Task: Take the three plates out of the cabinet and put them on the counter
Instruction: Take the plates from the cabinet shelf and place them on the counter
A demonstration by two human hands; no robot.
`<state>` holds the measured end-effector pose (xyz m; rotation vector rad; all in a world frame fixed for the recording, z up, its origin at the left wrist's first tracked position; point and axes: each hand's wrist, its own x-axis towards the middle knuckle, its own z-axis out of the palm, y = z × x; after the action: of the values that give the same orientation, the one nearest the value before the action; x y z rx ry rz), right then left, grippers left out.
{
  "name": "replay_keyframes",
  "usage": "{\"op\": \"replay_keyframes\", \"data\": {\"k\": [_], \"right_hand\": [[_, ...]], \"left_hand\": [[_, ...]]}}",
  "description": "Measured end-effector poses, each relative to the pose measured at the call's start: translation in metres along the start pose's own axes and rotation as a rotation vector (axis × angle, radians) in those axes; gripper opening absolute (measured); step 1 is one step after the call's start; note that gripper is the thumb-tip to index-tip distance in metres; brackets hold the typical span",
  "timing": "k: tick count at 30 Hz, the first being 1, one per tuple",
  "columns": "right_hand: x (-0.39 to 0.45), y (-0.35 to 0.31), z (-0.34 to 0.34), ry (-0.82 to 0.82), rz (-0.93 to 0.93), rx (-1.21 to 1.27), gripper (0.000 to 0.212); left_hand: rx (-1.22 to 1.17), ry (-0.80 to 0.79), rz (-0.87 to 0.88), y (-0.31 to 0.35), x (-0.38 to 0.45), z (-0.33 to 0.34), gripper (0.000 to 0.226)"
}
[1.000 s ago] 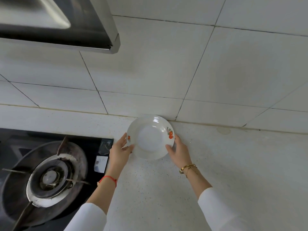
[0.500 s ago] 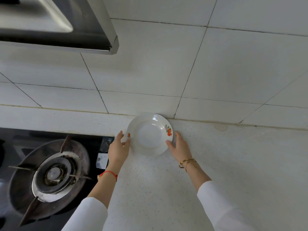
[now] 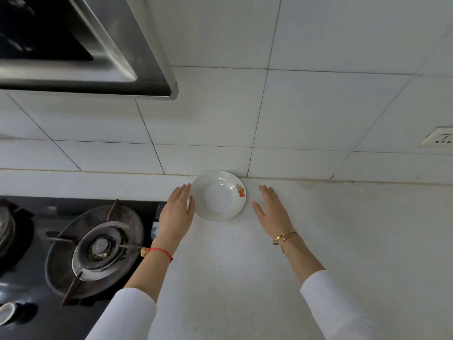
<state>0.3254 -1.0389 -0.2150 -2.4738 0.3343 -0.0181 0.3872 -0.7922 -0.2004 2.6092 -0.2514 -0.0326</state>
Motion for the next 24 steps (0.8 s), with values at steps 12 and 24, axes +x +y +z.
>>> {"op": "replay_keyframes", "data": {"k": [12, 24], "right_hand": [[-0.122, -0.002, -0.067, 0.195, -0.159, -0.049, 0.052], [-0.273, 0.046, -0.126, 0.242, -0.251, -0.068, 0.049]], "left_hand": [[0.107, 0.126, 0.241, 0.041, -0.107, -0.037, 0.045], [0.123, 0.246, 0.278, 0.109, -0.278, -0.037, 0.043]]}}
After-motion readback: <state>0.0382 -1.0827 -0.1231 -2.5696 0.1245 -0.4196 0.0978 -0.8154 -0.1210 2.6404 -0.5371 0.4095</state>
